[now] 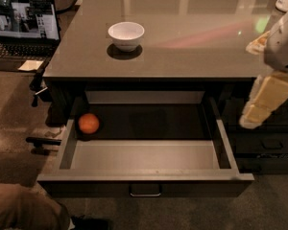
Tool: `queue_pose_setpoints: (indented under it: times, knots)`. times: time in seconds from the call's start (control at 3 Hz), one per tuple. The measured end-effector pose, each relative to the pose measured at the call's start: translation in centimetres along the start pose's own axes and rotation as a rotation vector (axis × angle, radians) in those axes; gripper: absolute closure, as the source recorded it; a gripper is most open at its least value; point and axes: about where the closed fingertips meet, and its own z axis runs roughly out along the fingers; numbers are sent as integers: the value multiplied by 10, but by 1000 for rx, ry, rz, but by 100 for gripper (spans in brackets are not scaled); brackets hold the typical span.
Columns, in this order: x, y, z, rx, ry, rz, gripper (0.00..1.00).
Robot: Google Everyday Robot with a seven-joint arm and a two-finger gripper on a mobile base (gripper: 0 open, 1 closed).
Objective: Pick orange from top drawer and place on counter
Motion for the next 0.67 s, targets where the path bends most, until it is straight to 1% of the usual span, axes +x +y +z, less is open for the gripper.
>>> queue_pose_setpoints:
  times: [0.33,0.67]
  knots:
    - [-9,5,55,-38,-143,65,0]
    - [-26,16,112,-88,-309,128,0]
